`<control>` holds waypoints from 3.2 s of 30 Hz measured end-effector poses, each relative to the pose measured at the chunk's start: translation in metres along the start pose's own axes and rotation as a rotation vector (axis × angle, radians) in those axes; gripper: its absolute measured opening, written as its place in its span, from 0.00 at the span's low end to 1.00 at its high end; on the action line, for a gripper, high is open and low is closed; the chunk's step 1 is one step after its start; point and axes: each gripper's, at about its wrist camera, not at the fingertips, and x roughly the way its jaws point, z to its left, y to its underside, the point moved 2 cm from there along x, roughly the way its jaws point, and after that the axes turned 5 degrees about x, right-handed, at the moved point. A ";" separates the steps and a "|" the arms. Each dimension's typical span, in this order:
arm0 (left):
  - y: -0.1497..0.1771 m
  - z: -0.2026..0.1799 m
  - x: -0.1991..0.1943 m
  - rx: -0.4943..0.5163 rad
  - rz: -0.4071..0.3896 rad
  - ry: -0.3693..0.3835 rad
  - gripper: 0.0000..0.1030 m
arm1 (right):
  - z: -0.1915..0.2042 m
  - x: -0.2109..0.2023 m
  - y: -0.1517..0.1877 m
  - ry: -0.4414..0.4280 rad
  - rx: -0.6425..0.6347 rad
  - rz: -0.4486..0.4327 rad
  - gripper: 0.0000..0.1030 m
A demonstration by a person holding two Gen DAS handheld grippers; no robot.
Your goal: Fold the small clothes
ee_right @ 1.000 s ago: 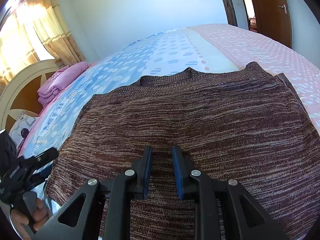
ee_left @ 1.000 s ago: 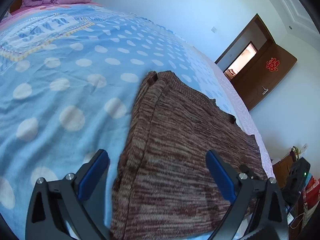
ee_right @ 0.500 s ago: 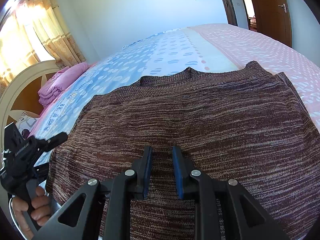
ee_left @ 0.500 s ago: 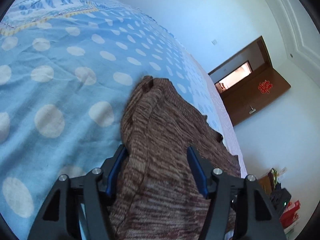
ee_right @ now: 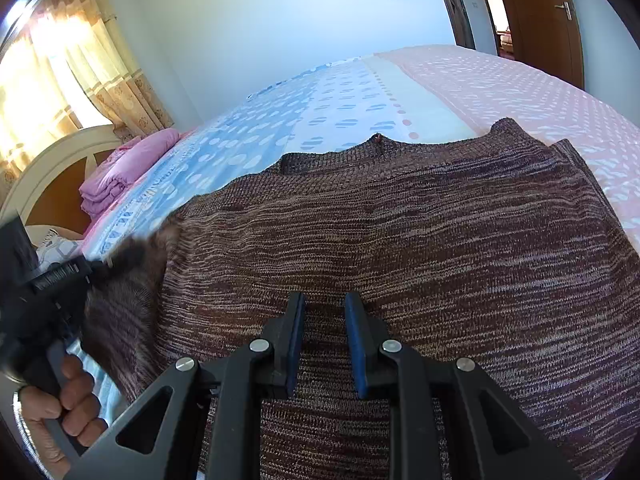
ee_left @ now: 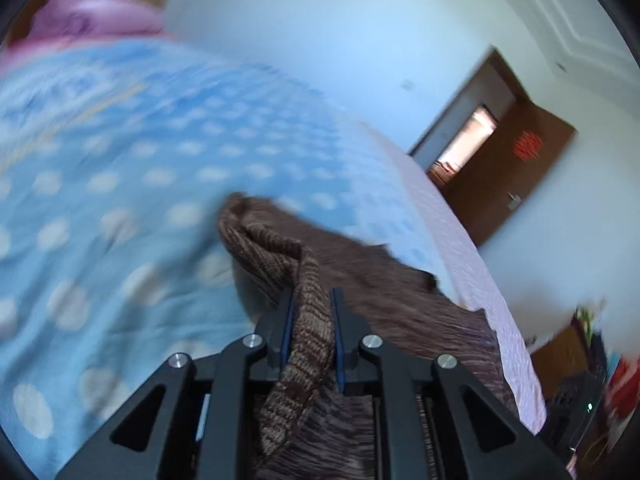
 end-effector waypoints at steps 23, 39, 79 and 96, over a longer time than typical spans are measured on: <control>0.049 -0.074 0.036 0.232 0.173 0.212 0.02 | -0.023 -0.004 -0.041 -0.325 0.220 0.017 0.46; 0.059 -0.072 0.042 0.173 0.161 0.267 0.02 | 0.061 0.114 -0.083 -0.392 -0.057 0.355 0.07; 0.112 -0.285 0.077 0.455 0.240 0.497 0.00 | -0.091 -0.039 -0.148 -0.083 -0.166 0.120 0.06; 0.117 -0.202 0.029 0.448 0.282 0.492 0.10 | -0.166 -0.055 -0.089 -0.087 0.088 0.112 0.23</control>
